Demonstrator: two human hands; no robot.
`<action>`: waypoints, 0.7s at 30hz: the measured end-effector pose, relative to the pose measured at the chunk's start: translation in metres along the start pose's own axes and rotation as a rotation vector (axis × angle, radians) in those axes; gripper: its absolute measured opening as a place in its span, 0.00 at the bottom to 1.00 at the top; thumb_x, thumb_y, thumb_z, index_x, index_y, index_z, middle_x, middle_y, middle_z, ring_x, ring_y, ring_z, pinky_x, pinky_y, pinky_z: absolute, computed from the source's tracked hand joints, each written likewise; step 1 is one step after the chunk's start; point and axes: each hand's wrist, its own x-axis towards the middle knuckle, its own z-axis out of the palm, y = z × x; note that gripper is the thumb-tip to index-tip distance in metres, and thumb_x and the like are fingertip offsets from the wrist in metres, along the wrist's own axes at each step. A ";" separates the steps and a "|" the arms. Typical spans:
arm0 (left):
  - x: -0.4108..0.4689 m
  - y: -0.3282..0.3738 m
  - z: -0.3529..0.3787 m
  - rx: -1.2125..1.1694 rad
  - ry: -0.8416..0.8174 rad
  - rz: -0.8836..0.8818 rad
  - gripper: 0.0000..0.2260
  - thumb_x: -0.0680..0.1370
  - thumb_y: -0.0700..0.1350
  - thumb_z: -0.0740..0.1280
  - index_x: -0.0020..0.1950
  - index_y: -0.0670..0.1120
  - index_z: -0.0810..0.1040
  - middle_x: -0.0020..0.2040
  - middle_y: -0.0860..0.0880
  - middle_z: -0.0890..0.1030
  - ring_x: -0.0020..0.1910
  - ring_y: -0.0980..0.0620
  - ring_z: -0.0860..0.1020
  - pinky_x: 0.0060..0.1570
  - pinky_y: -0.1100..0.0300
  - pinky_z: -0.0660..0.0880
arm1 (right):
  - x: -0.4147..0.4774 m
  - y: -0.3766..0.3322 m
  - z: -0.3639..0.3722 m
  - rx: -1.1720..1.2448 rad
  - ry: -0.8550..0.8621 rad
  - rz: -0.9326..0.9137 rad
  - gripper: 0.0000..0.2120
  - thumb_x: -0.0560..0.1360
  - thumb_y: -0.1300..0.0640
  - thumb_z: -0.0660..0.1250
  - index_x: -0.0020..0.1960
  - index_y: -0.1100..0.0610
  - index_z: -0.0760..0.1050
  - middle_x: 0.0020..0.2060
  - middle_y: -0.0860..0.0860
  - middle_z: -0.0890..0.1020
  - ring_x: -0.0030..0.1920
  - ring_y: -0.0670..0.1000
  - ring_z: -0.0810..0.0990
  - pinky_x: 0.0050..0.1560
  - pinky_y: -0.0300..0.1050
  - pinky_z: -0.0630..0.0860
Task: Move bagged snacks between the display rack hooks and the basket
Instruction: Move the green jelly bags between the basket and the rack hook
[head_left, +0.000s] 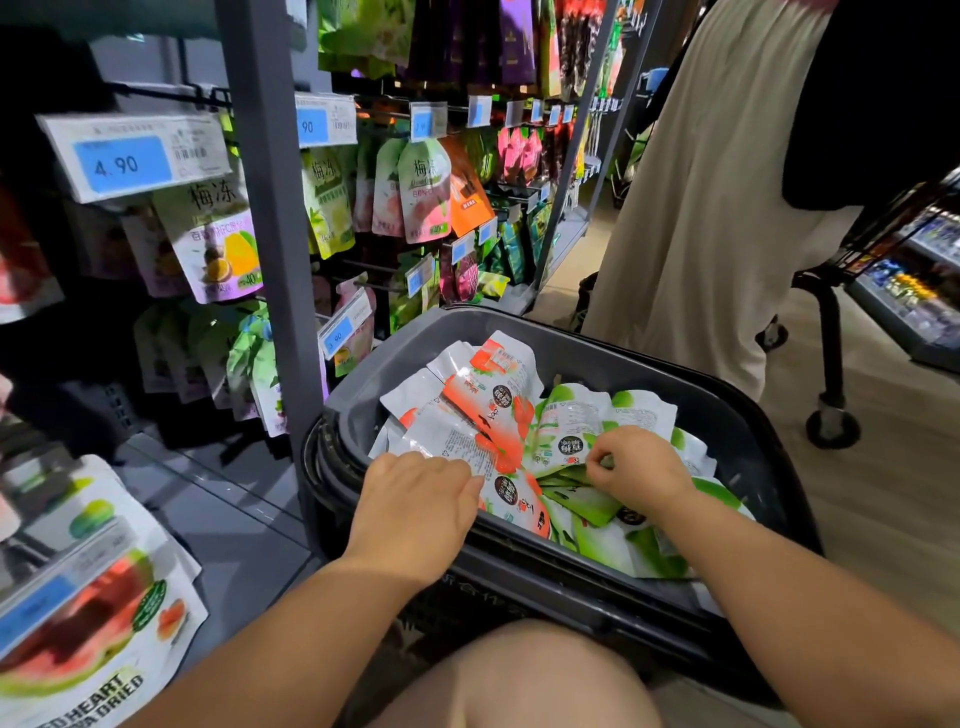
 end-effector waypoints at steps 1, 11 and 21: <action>0.000 0.000 -0.001 0.002 -0.004 -0.002 0.25 0.75 0.58 0.33 0.39 0.53 0.69 0.37 0.54 0.77 0.38 0.51 0.66 0.42 0.55 0.56 | 0.001 0.002 -0.003 0.015 0.015 0.002 0.06 0.76 0.53 0.65 0.43 0.50 0.79 0.40 0.46 0.79 0.44 0.50 0.77 0.44 0.44 0.74; 0.001 -0.004 0.003 0.074 -0.005 0.002 0.16 0.78 0.55 0.48 0.32 0.53 0.63 0.27 0.55 0.70 0.30 0.51 0.65 0.38 0.57 0.56 | 0.004 0.013 0.002 -0.133 -0.237 -0.055 0.25 0.77 0.40 0.66 0.72 0.44 0.71 0.72 0.43 0.72 0.71 0.50 0.70 0.71 0.48 0.67; -0.001 -0.003 0.005 0.039 0.008 0.000 0.18 0.80 0.56 0.43 0.36 0.52 0.65 0.31 0.55 0.67 0.36 0.51 0.64 0.41 0.55 0.54 | 0.005 0.017 0.003 -0.066 -0.171 -0.015 0.13 0.82 0.51 0.59 0.50 0.54 0.81 0.47 0.50 0.83 0.50 0.53 0.79 0.50 0.47 0.75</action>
